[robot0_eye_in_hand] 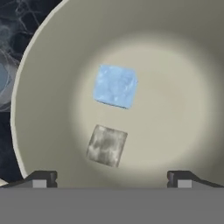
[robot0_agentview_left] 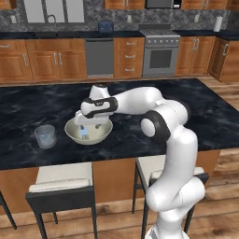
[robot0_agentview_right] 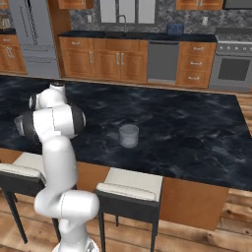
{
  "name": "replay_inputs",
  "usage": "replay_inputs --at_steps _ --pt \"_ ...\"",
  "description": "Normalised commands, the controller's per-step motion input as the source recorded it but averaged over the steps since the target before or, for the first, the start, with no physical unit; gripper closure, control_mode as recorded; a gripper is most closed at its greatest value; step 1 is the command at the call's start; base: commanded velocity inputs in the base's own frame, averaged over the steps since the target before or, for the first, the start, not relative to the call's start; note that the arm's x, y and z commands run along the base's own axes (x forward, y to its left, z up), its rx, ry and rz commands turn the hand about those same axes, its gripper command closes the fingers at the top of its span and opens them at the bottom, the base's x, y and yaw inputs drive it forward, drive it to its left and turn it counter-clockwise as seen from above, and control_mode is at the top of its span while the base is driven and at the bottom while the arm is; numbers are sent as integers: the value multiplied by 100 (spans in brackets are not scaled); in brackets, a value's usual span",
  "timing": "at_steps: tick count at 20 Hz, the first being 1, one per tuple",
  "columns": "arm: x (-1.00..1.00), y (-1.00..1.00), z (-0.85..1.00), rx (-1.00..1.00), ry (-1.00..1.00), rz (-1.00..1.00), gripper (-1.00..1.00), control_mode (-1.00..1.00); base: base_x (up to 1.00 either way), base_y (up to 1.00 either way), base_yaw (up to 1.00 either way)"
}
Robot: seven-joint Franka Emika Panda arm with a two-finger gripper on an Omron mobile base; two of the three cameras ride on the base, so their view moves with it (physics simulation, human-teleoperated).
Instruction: There are four ice cubes in the ice bowl. Place two ice cubes in each glass of water.
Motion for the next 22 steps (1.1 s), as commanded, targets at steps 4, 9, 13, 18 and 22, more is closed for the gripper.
replay_inputs --at_steps 4,9,13,18,22 --pt "24 13 -10 -1 0 0 -100 -100 0 0 0" --pt "23 10 -14 -1 0 0 -100 -100 0 0 0" --pt "22 8 -14 -2 0 0 -100 -100 0 0 0" --pt "22 2 -4 0 0 0 -100 -100 0 0 0" --pt "27 4 -13 0 0 0 -100 -100 0 0 0"
